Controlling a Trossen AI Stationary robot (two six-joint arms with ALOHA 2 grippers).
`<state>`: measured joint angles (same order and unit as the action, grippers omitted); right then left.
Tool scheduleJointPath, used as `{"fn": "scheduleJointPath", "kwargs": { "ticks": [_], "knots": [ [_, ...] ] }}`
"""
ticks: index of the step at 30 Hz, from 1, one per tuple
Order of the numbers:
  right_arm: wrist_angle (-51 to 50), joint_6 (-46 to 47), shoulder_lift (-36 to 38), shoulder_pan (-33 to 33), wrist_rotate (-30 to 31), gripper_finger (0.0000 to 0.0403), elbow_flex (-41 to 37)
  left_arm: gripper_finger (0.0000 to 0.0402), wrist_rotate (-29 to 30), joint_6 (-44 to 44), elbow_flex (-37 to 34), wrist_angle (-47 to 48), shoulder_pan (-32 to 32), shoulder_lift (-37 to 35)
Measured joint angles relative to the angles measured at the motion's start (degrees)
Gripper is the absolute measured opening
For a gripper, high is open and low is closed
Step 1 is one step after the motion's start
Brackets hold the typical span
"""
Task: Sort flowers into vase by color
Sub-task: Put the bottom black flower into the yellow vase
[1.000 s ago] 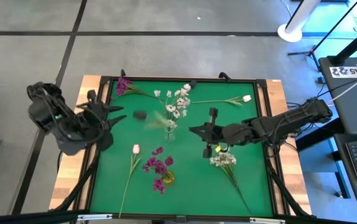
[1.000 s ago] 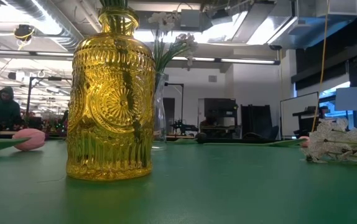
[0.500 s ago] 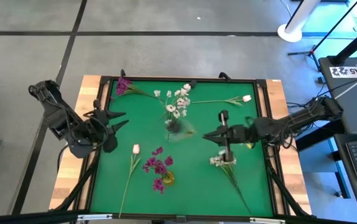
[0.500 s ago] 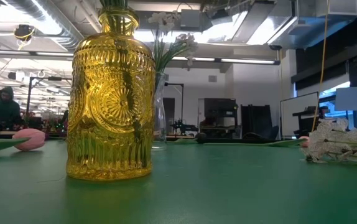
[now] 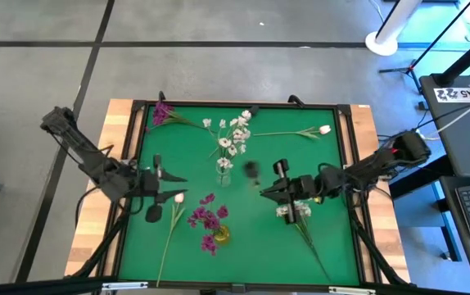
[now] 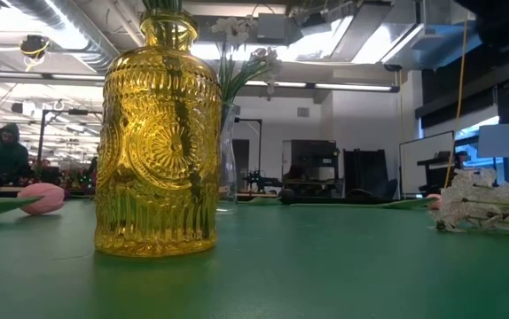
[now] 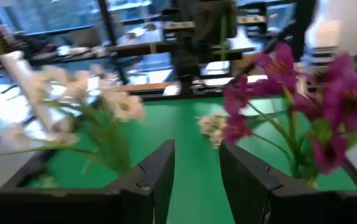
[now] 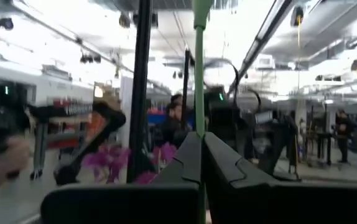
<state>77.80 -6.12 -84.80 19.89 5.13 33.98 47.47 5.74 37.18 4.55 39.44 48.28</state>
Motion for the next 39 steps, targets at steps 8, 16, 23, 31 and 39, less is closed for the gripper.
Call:
{"fn": "scheduleJointPath", "kwargs": {
  "ticks": [8,16,23,31,39],
  "knots": [
    [12.4,0.1,-14.2,0.8,-1.2,0.0001,6.0,0.0098,-10.1,1.5,-11.1,-15.0,-5.8,-2.6],
    [12.4,1.5,-23.3,0.7,-2.0,0.0001,14.9,0.0089,-11.8,6.2,-14.5,-17.0,-7.2,-2.5],
    [12.1,4.1,-29.2,0.8,-3.3,0.0001,19.8,0.0089,-11.8,7.7,-14.7,-17.2,-7.3,-2.5],
    [12.2,5.3,-31.7,0.8,-3.4,0.0001,21.4,0.0089,-11.8,8.8,-14.7,-17.1,-7.3,-2.5],
    [12.4,4.4,-32.1,2.0,-4.2,0.0001,21.9,0.0089,-11.8,9.1,-14.7,-18.5,-7.3,-2.5]
  ]
}}
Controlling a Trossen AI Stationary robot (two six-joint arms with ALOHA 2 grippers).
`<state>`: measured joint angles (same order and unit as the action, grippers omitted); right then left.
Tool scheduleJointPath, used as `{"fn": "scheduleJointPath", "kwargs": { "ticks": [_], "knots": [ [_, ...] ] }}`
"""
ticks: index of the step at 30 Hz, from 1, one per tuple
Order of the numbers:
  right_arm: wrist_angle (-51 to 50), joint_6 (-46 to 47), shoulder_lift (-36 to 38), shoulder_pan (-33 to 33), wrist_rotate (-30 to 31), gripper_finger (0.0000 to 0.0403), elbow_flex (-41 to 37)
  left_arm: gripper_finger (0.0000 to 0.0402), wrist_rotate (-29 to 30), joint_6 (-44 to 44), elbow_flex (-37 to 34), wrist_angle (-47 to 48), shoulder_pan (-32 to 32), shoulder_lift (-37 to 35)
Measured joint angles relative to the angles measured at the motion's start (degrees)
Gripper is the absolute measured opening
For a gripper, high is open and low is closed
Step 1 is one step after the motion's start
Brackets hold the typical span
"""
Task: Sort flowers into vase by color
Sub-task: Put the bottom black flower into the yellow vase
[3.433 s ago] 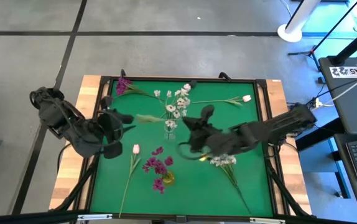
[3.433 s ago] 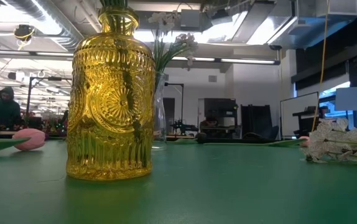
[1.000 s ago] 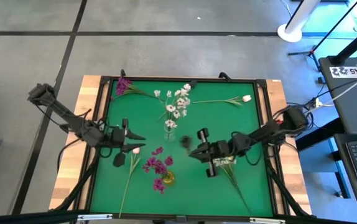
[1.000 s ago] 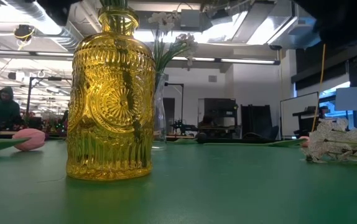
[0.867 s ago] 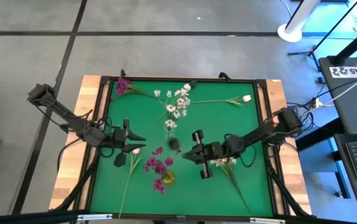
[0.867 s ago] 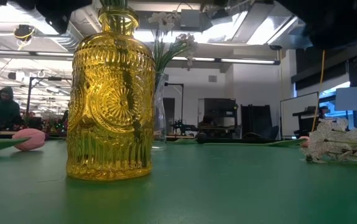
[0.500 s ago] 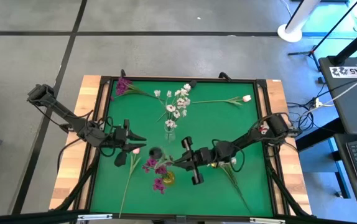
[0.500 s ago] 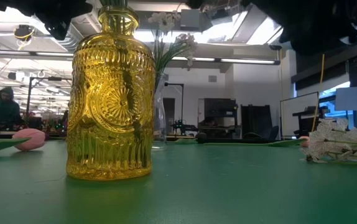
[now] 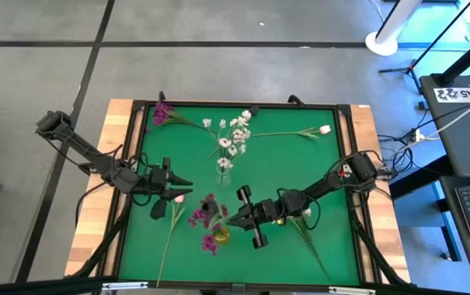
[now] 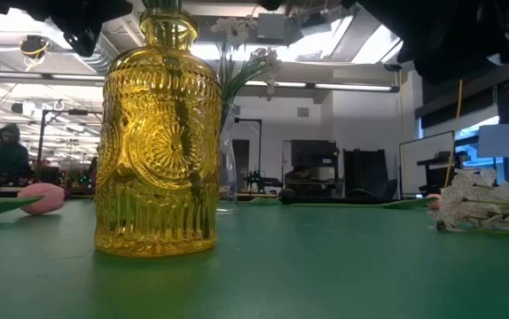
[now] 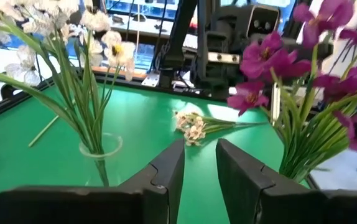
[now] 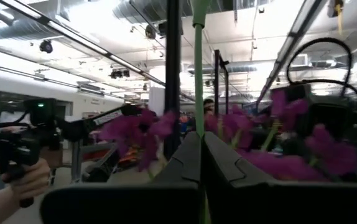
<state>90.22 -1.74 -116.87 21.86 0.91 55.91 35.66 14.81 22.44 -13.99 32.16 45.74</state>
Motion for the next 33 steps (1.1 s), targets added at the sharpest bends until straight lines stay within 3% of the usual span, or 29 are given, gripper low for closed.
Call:
{"fn": "scheduleJointPath", "kwargs": {
  "ticks": [9,23,33],
  "knots": [
    [0.2,1.6,-2.1,0.0,1.1,0.0001,0.4,0.0089,-0.1,-0.2,0.0,-0.9,0.0,0.0],
    [-0.1,3.0,-10.4,0.1,0.1,0.0001,9.5,0.0089,-0.9,-1.6,0.0,-5.4,0.0,0.0],
    [-0.2,1.5,-10.8,0.1,1.4,0.0001,9.7,0.0089,-0.9,-1.8,0.0,-5.2,0.0,0.0]
  ]
}}
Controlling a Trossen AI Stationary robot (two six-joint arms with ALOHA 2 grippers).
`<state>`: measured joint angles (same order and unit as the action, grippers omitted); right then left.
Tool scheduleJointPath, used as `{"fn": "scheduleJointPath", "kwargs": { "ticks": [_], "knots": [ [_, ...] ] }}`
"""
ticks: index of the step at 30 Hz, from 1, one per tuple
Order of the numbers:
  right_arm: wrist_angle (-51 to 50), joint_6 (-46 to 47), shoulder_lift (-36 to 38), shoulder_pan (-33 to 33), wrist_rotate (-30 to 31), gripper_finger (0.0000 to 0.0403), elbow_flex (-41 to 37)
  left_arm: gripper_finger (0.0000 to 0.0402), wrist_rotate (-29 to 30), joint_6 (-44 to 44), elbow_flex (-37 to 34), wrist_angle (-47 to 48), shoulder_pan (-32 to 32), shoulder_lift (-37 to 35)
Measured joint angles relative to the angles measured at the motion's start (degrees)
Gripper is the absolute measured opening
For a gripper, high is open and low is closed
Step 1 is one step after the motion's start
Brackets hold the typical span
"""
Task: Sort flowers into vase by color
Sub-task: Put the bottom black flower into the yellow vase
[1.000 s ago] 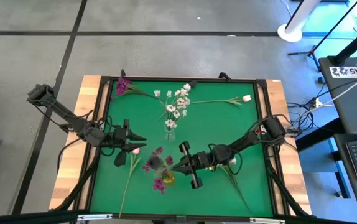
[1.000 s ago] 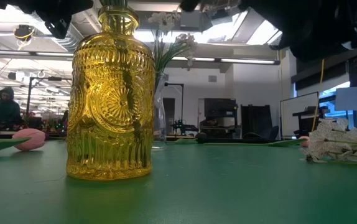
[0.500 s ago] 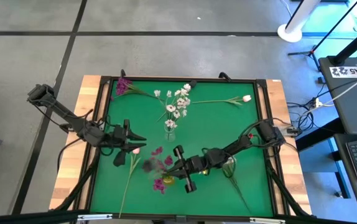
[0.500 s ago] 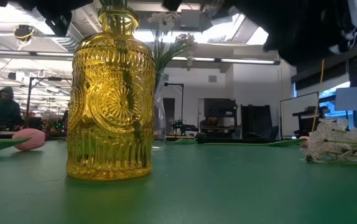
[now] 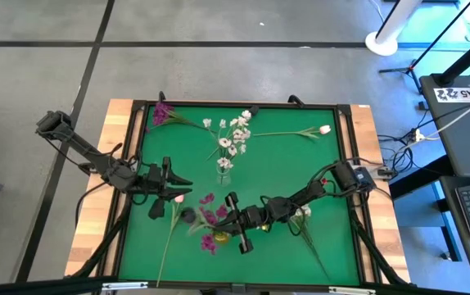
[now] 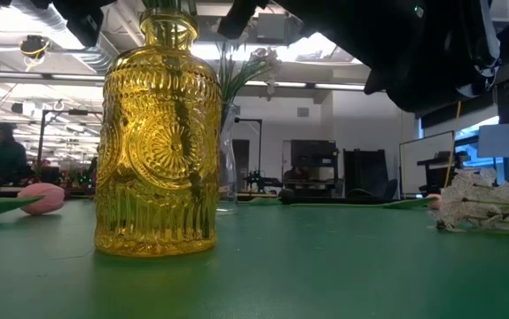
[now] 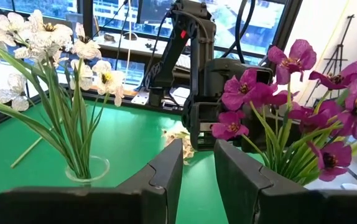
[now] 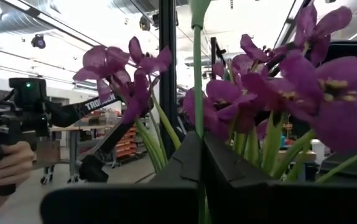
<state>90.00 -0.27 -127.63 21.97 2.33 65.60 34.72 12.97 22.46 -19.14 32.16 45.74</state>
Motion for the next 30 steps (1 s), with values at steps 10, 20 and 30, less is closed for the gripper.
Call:
{"fn": "scheduleJointPath", "kwargs": {
  "ticks": [10,20,30],
  "knots": [
    [0.0,-1.6,0.0,-0.8,0.1,0.0001,0.0,0.0089,0.0,0.0,0.0,0.2,0.0,0.0],
    [0.2,-1.0,-0.5,-1.0,0.1,0.0001,0.4,0.0089,0.0,0.0,0.0,0.2,0.0,0.0],
    [-0.4,3.0,-6.3,-1.1,0.2,0.0001,4.4,0.0089,0.0,0.0,0.1,0.5,0.0,0.0]
  ]
}}
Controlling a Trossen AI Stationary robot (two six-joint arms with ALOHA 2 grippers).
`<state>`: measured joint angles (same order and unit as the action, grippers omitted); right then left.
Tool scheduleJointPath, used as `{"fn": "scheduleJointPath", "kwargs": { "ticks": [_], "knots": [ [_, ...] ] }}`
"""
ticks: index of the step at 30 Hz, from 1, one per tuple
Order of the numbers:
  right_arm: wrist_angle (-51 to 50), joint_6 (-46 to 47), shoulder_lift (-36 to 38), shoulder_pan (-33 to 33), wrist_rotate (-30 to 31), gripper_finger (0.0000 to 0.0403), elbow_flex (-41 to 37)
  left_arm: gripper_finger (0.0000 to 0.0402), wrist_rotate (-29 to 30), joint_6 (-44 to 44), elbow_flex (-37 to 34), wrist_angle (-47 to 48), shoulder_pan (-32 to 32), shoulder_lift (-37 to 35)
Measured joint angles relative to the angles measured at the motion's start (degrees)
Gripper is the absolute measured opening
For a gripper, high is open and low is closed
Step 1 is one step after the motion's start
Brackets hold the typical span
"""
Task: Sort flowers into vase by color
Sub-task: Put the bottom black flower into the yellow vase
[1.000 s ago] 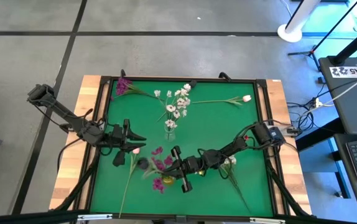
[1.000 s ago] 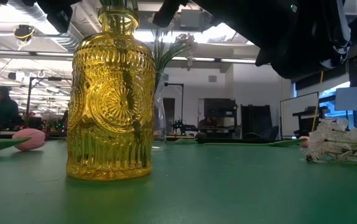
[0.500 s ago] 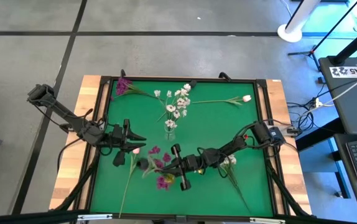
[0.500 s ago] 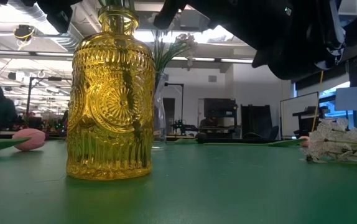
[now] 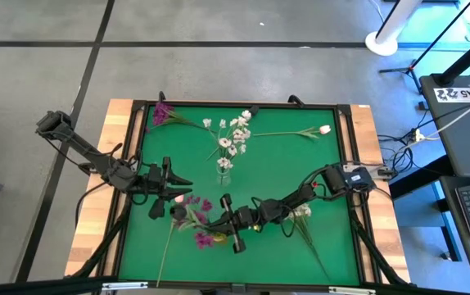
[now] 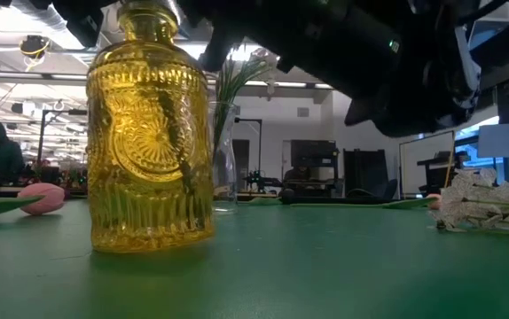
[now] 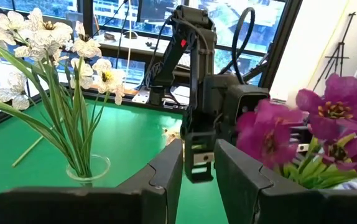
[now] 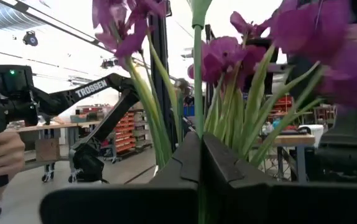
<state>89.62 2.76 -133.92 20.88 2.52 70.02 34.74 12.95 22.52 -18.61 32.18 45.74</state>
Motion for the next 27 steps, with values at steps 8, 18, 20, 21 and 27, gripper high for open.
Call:
{"fn": "scheduleJointPath", "kwargs": {
  "ticks": [8,18,20,21,27],
  "knots": [
    [0.0,1.6,-0.1,-0.3,0.0,0.001,-3.3,0.0089,0.0,0.0,0.0,0.1,0.0,0.0],
    [0.6,3.4,0.7,-0.3,-2.2,0.0018,-8.2,0.0089,0.0,0.0,0.0,0.1,0.0,0.0],
    [0.4,3.5,0.9,-0.3,-2.3,0.0021,-8.9,0.0089,0.0,0.0,0.0,0.1,0.0,0.0],
    [0.2,3.5,1.3,-0.3,-2.4,0.0024,-9.4,0.0089,0.0,0.0,0.0,0.1,0.0,0.0],
    [0.0,3.5,4.9,-0.3,-1.2,0.0053,-14.8,0.0089,0.0,0.0,0.0,0.0,0.0,0.0]
  ]
}}
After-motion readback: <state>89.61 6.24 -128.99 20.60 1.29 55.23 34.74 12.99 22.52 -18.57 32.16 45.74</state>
